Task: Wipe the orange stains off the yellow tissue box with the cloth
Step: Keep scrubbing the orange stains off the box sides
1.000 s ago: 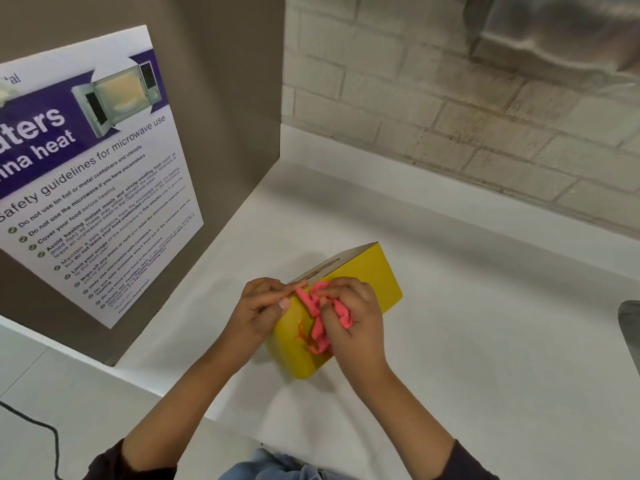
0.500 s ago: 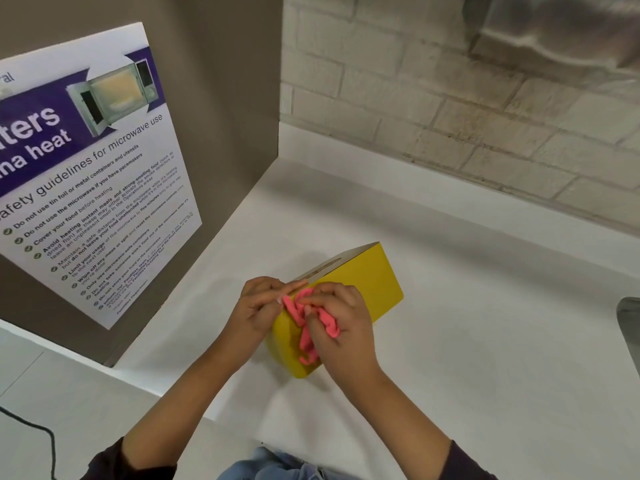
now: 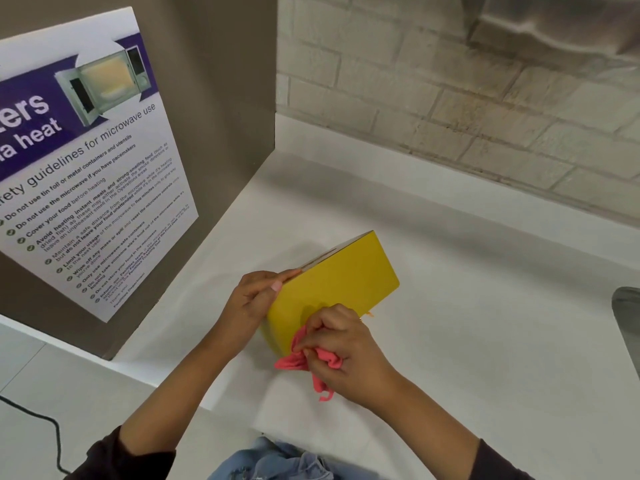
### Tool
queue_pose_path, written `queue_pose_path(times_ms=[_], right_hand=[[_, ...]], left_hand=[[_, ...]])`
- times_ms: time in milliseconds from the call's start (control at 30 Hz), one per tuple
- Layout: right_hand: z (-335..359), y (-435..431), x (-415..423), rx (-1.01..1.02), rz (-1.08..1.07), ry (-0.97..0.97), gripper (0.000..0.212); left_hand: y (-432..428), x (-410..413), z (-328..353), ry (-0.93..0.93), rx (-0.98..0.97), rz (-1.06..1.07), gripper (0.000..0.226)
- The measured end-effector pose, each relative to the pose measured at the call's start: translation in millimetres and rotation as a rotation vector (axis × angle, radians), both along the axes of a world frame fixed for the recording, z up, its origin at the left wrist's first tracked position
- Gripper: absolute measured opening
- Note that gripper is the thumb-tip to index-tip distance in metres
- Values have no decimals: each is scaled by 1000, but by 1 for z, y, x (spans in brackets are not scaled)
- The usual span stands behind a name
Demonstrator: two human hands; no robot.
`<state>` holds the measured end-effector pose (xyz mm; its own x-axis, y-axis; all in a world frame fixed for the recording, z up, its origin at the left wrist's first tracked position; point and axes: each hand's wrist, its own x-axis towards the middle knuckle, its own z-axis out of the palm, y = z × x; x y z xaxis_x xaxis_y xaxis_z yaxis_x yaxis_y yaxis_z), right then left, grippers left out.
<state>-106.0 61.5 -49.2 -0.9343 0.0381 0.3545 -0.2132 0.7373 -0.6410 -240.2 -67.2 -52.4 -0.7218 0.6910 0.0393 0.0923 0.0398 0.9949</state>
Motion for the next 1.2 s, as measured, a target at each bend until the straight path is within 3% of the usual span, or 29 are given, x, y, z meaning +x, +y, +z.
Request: queue_pose_path(times_ms=[267, 333, 400, 500, 533, 600, 733, 867, 967, 1200], right_hand=[[-20, 20, 36, 77, -40, -136, 13], [-23, 23, 51, -280, -253, -172, 18], [-16, 31, 57, -917, -434, -177, 15], [-5, 48, 54, -1694, -476, -148, 19], [-2, 53, 51, -1870, -456, -112, 31], [7, 57, 46, -2019, -382, -29, 42], [12, 65, 42, -1975, -235, 76, 28], [15, 82, 33, -1725, -118, 37, 59], [12, 89, 24, -1510, -205, -9, 70], [-1, 79, 22, -1180, -386, -30, 53]], left_hand=[[-4, -1, -3, -24, 0, 58, 31], [-6, -2, -4, -38, -3, 81, 37], [-8, -1, -5, -36, -17, 74, 38], [-6, 1, -5, -16, -21, 58, 32], [-6, 1, -5, -24, -27, 61, 32], [-5, 2, -5, -28, -26, 65, 36], [-3, 5, -3, -24, -27, 68, 38], [-3, 6, -5, -19, -50, 52, 37], [-3, 7, -4, -10, -54, 50, 37], [-5, 6, -9, -8, -68, 52, 36]])
